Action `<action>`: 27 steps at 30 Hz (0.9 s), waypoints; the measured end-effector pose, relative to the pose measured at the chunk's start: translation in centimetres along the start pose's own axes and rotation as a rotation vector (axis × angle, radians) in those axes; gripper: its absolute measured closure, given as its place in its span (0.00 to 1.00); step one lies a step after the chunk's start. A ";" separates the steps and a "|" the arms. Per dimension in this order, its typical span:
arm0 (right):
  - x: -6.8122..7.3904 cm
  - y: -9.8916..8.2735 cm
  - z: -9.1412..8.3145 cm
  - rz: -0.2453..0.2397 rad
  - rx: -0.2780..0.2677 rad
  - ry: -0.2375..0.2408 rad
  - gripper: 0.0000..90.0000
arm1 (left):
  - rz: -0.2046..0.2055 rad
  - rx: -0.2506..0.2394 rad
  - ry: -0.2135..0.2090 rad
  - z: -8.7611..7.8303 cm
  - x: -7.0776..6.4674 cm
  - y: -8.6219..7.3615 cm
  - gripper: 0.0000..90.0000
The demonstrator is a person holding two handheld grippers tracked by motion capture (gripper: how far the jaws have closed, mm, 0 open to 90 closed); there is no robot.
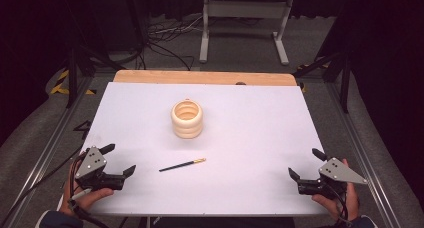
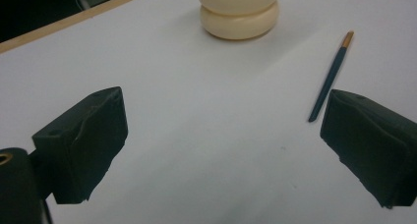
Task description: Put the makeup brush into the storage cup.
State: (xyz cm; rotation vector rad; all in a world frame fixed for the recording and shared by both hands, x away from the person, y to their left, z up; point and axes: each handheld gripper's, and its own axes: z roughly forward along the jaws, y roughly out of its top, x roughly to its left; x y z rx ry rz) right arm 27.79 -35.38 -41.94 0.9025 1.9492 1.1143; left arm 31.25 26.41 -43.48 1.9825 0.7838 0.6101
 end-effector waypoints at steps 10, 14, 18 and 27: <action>0.3 0.2 0.2 -0.011 0.014 0.004 0.03 | 0.004 0.054 -0.037 0.3 0.1 -0.1 0.07; 0.3 0.2 0.2 -0.012 0.020 0.002 0.03 | 0.005 0.056 -0.039 0.4 0.2 0.2 0.07; 0.3 0.0 0.3 -0.010 0.028 0.010 0.03 | 0.031 0.077 -0.030 0.3 0.4 0.7 0.08; 0.2 -0.1 0.1 -0.011 0.033 0.000 0.03 | 0.048 0.083 -0.037 0.1 1.1 2.1 0.09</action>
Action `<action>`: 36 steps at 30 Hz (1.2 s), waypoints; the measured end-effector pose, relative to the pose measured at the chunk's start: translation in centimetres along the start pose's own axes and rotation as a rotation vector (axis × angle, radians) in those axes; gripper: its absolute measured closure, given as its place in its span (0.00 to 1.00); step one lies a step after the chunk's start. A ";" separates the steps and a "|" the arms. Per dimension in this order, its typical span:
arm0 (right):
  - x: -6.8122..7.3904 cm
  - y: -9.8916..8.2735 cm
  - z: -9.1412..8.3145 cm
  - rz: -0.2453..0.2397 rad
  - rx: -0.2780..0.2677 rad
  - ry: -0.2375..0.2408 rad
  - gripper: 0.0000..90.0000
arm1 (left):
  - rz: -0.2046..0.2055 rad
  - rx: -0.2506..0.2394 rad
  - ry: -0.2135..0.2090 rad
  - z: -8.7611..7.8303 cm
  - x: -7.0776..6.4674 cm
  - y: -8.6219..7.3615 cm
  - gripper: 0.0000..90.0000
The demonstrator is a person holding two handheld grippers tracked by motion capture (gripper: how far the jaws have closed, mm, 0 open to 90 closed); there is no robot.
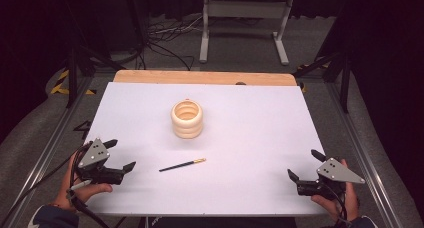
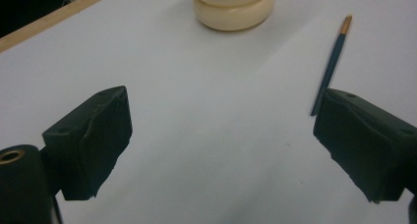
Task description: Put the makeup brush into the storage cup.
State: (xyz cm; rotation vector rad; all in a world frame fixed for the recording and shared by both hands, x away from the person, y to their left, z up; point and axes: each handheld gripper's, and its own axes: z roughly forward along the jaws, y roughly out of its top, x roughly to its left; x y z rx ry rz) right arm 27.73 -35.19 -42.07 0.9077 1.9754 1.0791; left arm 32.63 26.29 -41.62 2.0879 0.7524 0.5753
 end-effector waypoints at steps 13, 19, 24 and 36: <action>0.1 -0.1 0.1 -0.008 0.008 0.011 0.03 | 0.078 0.069 -0.046 0.8 -0.4 2.5 0.13; 0.1 0.0 0.1 -0.008 0.008 0.014 0.03 | 0.123 0.101 -0.086 2.3 -1.3 4.0 0.14; 0.0 -0.1 0.1 -0.004 0.013 0.014 0.03 | 0.144 0.120 -0.101 3.2 -1.7 4.8 0.14; 0.1 -0.1 0.1 0.000 0.014 0.019 0.03 | 0.221 0.252 -0.156 5.9 -3.2 7.1 0.14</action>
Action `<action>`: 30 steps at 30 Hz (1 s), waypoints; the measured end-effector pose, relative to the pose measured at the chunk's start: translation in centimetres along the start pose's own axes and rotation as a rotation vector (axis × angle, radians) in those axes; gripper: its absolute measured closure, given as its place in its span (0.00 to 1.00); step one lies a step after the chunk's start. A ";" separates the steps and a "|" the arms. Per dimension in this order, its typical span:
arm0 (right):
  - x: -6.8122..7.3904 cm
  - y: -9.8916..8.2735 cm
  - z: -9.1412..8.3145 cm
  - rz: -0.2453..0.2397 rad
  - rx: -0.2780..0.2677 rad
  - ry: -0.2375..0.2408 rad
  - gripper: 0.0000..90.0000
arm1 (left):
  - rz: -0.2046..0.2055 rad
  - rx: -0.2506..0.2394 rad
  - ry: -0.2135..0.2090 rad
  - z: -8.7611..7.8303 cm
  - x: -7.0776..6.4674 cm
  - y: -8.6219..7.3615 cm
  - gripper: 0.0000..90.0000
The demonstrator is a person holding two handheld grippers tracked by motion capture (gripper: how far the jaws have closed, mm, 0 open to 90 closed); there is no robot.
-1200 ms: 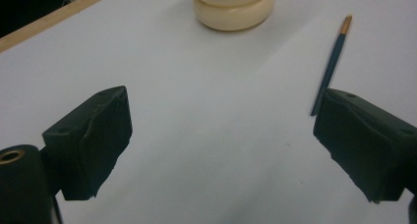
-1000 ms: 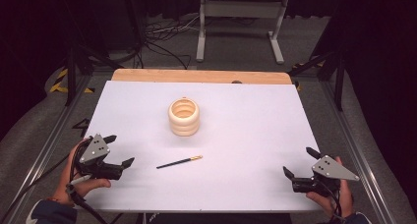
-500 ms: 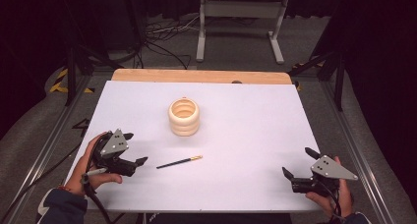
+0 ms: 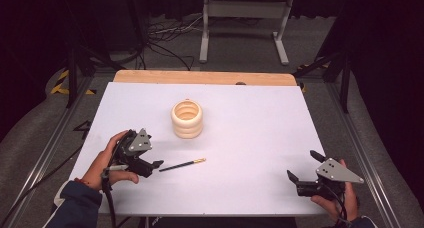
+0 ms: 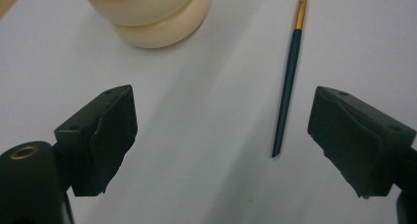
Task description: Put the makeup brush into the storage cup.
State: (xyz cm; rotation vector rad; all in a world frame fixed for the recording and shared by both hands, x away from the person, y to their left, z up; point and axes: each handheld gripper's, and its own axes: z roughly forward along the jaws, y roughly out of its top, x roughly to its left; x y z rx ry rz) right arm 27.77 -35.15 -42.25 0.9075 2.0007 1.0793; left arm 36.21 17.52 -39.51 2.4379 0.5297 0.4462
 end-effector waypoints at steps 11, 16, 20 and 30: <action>0.0 -0.1 0.1 0.005 0.009 0.004 0.04 | 0.057 0.098 -0.053 1.6 -0.3 1.9 0.15; 0.0 -0.1 0.1 0.005 0.010 0.006 0.03 | 0.064 0.115 -0.063 2.5 -0.4 2.6 0.14; -0.1 -0.1 0.1 0.009 0.012 0.002 0.04 | 0.082 0.154 -0.068 3.2 -0.6 3.0 0.15; 0.0 -0.1 0.2 0.002 0.022 0.009 0.04 | 0.096 0.212 -0.098 4.8 -0.5 4.4 0.20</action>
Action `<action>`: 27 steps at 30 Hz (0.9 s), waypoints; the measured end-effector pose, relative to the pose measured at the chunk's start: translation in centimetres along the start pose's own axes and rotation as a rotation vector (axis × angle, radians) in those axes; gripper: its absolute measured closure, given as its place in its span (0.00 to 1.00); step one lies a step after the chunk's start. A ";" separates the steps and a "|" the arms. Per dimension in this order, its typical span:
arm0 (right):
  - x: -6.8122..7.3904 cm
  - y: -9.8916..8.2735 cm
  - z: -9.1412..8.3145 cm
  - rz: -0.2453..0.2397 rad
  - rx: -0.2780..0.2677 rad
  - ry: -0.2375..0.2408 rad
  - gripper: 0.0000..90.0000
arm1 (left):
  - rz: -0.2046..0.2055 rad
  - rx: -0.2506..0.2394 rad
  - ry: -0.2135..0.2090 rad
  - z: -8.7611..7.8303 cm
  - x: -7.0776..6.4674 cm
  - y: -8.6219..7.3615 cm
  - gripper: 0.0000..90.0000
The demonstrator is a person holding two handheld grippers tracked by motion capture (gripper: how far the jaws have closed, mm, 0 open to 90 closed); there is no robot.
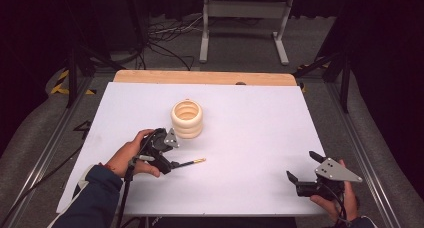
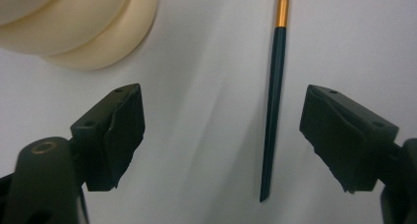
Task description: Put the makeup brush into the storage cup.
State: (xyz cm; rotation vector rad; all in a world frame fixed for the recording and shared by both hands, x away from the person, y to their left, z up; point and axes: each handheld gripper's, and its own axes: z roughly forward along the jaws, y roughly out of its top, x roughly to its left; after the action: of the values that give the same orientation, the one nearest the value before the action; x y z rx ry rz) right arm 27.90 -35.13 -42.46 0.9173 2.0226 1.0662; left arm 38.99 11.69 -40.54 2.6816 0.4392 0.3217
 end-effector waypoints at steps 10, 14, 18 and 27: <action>0.0 -0.1 0.0 -0.001 0.006 0.003 0.04 | 0.042 0.082 -0.045 1.7 -0.4 2.4 0.26; 0.1 -0.1 0.1 -0.010 0.011 0.008 0.04 | 0.059 0.120 -0.057 2.2 -0.4 2.7 0.31; 0.2 -0.1 0.2 -0.013 0.016 0.011 0.04 | 0.079 0.175 -0.088 2.8 -0.5 3.1 0.42; 0.1 -0.1 0.3 -0.009 0.021 0.016 0.04 | 0.106 0.243 -0.132 3.8 -0.8 4.1 0.56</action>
State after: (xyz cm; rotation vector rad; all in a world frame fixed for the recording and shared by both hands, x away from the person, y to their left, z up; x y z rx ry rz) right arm 28.00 -34.95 -42.70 0.9123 2.0526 1.0522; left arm 40.37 6.45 -42.36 2.9480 0.3142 0.1261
